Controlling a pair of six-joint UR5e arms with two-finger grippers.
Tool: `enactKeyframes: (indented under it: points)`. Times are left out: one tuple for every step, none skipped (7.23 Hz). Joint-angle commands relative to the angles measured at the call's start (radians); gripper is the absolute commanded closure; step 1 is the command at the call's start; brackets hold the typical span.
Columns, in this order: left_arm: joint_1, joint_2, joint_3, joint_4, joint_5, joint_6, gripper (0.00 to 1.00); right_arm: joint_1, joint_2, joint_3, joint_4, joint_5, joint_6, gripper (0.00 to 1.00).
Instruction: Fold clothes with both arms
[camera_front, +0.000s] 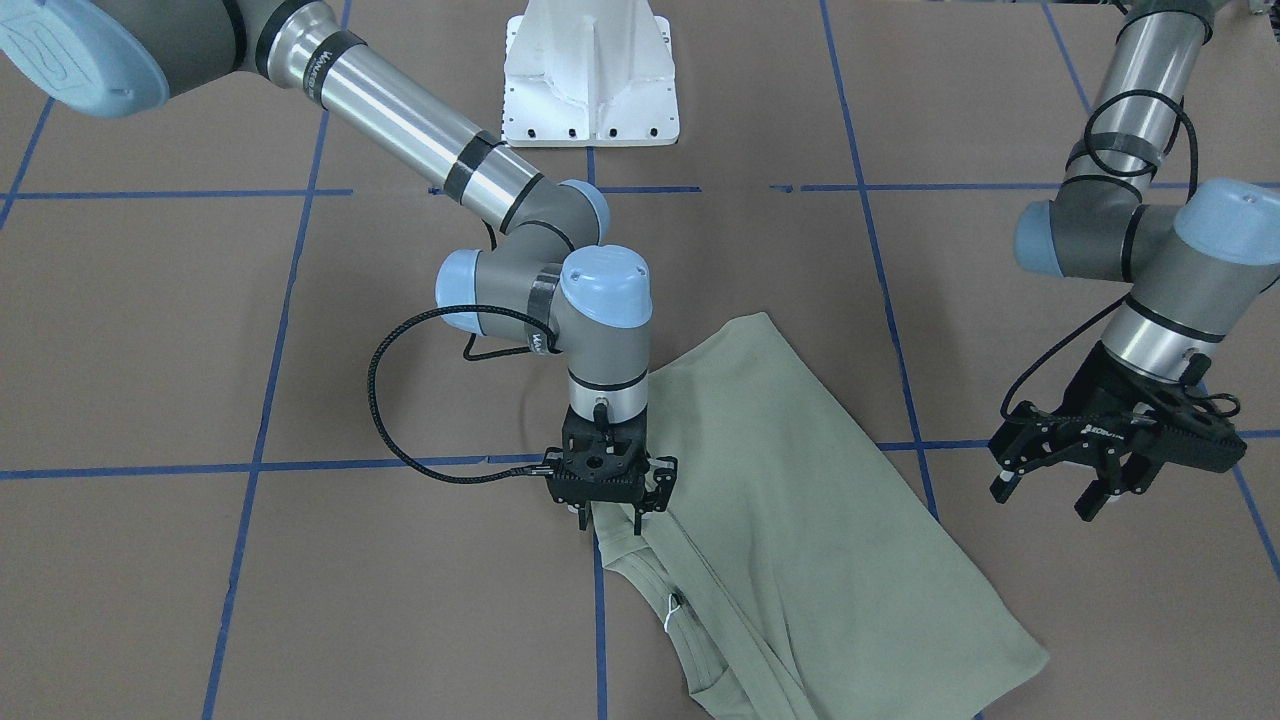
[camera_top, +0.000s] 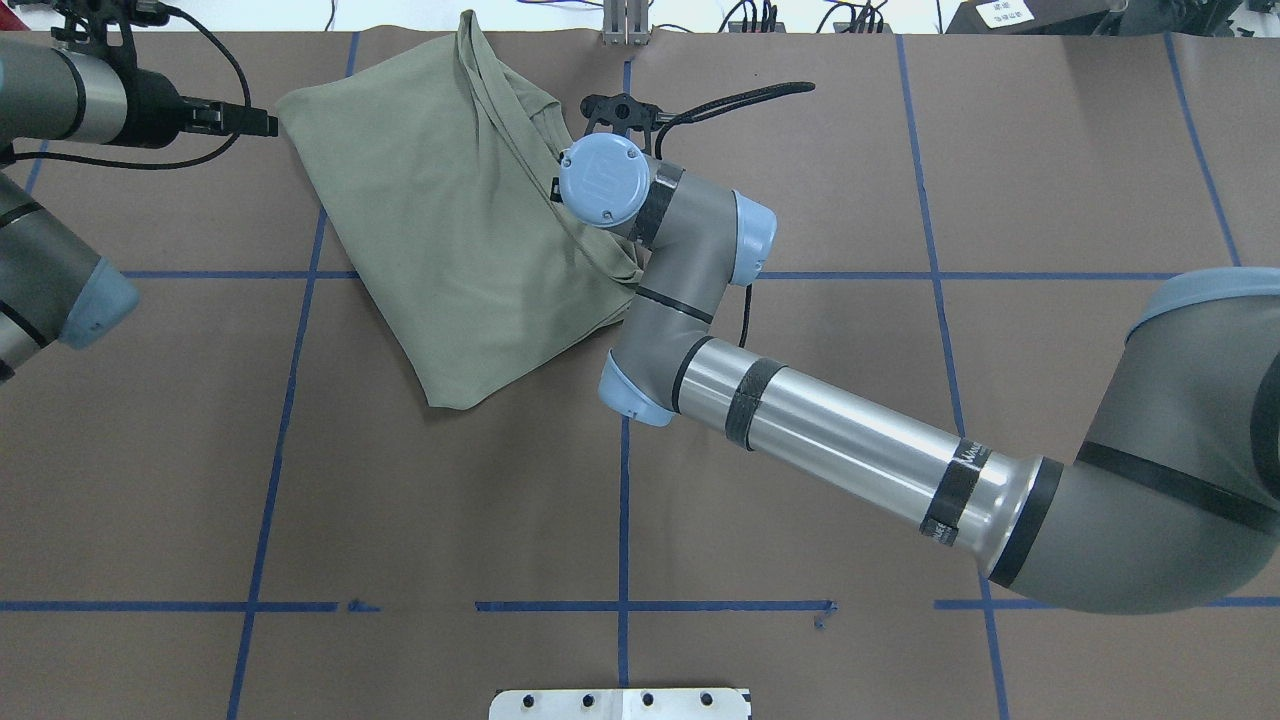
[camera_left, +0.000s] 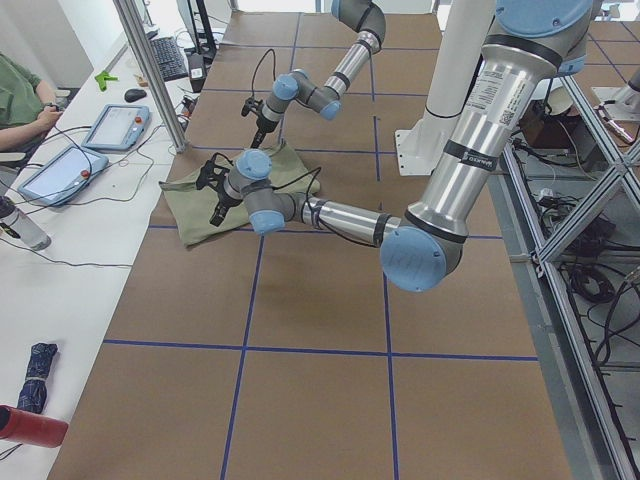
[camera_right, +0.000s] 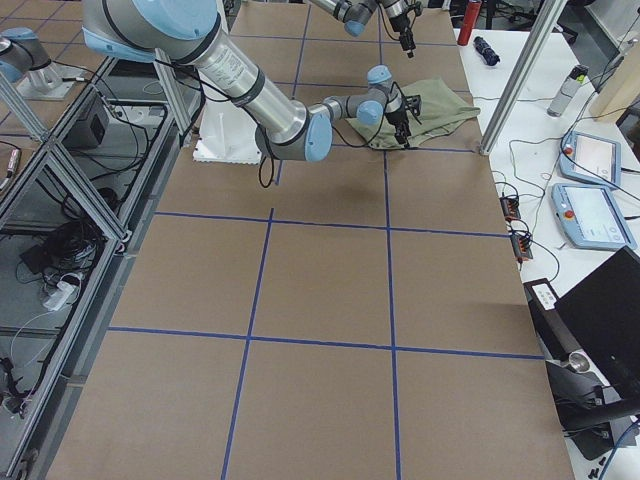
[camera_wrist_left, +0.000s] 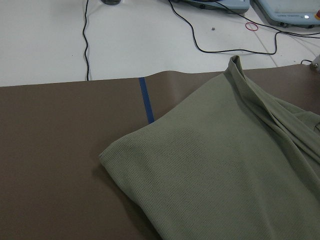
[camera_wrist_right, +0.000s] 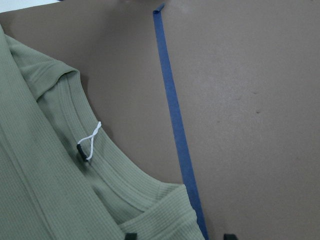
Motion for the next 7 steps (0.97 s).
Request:
enactKeyframes:
  points:
    - [0.002,0.0,0.0,0.0,0.0,0.0,0.0,-0.002,-0.003,0.0,0.0,-0.007,0.0,0.41]
    - [0.002,0.0,0.0,0.0,0.0,0.0,0.0,-0.002,-0.005,-0.002,0.0,-0.007,-0.002,0.42]
    - [0.003,0.0,-0.001,-0.002,0.0,0.0,0.0,-0.004,-0.005,-0.002,0.0,-0.007,-0.002,0.42]
    - [0.003,0.0,-0.001,-0.002,0.0,0.0,0.0,-0.005,-0.006,-0.002,0.0,-0.007,-0.003,0.42]
    - [0.003,0.0,-0.001,-0.002,0.001,0.0,0.0,-0.007,-0.006,-0.002,0.0,-0.009,-0.003,0.43]
    - [0.003,0.0,-0.001,0.0,0.002,0.0,0.0,-0.007,-0.008,-0.002,0.0,-0.011,-0.003,0.46]
    - [0.003,0.0,-0.001,-0.002,0.0,0.0,0.0,-0.007,-0.008,-0.002,0.0,-0.011,-0.003,0.7]
